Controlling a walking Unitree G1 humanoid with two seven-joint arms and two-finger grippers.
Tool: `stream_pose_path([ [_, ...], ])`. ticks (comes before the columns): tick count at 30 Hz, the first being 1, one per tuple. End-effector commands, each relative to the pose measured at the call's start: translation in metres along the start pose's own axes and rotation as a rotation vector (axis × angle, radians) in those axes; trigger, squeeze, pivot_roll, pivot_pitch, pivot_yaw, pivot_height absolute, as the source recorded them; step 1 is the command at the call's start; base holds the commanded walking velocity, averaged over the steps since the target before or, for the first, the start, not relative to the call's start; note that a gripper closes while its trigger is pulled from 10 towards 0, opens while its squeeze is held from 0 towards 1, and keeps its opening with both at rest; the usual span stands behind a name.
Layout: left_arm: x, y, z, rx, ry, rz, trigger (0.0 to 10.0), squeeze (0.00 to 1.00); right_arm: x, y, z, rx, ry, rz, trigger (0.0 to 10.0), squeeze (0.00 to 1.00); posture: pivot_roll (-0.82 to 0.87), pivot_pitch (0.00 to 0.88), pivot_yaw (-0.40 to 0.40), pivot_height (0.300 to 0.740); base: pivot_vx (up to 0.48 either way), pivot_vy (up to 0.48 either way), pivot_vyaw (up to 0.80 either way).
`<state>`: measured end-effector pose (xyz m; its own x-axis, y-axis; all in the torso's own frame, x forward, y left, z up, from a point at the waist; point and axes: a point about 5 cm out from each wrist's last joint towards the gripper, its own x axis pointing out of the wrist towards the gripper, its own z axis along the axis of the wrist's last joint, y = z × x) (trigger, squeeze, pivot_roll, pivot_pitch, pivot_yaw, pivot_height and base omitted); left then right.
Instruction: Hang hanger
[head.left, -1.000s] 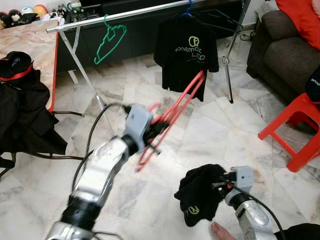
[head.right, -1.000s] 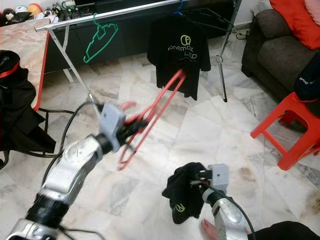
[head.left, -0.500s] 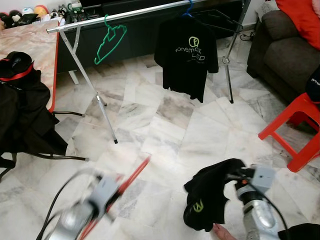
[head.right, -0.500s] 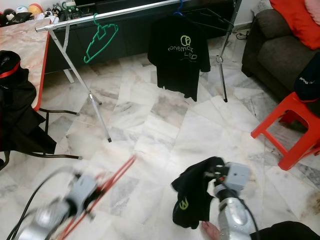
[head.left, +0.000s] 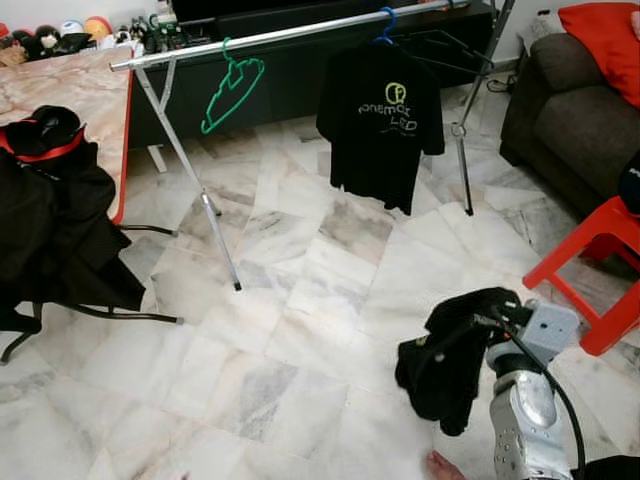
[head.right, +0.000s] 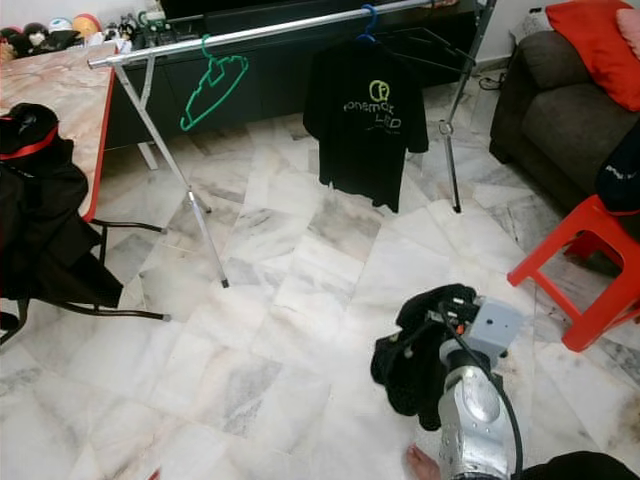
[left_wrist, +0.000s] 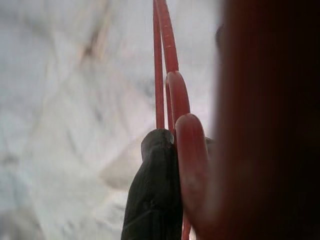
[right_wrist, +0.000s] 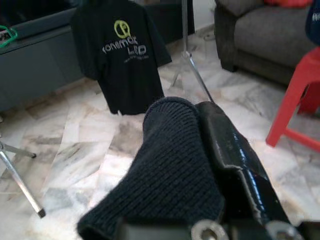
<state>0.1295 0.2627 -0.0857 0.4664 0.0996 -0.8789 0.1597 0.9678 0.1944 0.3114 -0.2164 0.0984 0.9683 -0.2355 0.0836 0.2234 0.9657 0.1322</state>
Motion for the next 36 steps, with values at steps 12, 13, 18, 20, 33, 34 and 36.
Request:
stream_pose_path([
  [12, 0.005, -0.008, 0.015, -0.147, -0.044, -0.004, 10.0, 0.0, -0.005, -0.001, 0.014, -0.03, -0.068, -0.076, 10.0, 0.0, -0.02, 0.047, 0.041, 0.74, 0.0, 0.0, 0.43],
  [13, 0.005, -0.009, 0.015, -0.15, -0.042, -0.003, 10.0, 0.0, -0.005, -0.002, 0.014, -0.034, -0.067, -0.079, 10.0, 0.0, -0.02, 0.04, 0.038, 0.74, 0.0, 0.0, 0.79],
  [18, 0.005, -0.013, 0.004, -0.209, 0.008, 0.016, 10.0, 0.0, -0.004, -0.002, 0.017, -0.048, -0.072, -0.065, 10.0, 0.0, -0.02, 0.021, 0.034, 0.74, 0.0, 0.0, 0.79],
  [20, 0.005, -0.013, 0.003, -0.217, 0.014, 0.017, 10.0, 0.0, -0.002, -0.002, 0.018, -0.045, -0.075, -0.067, 10.0, 0.0, -0.02, 0.013, 0.031, 0.74, 0.0, 0.0, 0.79],
  [33, 0.006, -0.021, 0.003, -0.179, 0.034, 0.002, 10.0, 0.0, 0.004, -0.009, 0.024, -0.044, -0.088, -0.076, 10.0, 0.0, -0.02, 0.0, 0.021, 0.74, 0.0, 0.0, 0.79],
  [34, 0.007, -0.022, 0.003, -0.179, 0.036, 0.002, 10.0, 0.0, 0.004, -0.009, 0.024, -0.045, -0.088, -0.076, 10.0, 0.0, -0.02, 0.0, 0.021, 0.74, 0.0, 0.0, 0.79],
  [36, 0.007, -0.022, 0.004, -0.177, 0.037, 0.005, 10.0, 0.0, 0.003, -0.008, 0.023, -0.036, -0.088, -0.08, 10.0, 0.0, -0.02, 0.006, 0.024, 0.74, 0.0, 0.0, 0.79],
])
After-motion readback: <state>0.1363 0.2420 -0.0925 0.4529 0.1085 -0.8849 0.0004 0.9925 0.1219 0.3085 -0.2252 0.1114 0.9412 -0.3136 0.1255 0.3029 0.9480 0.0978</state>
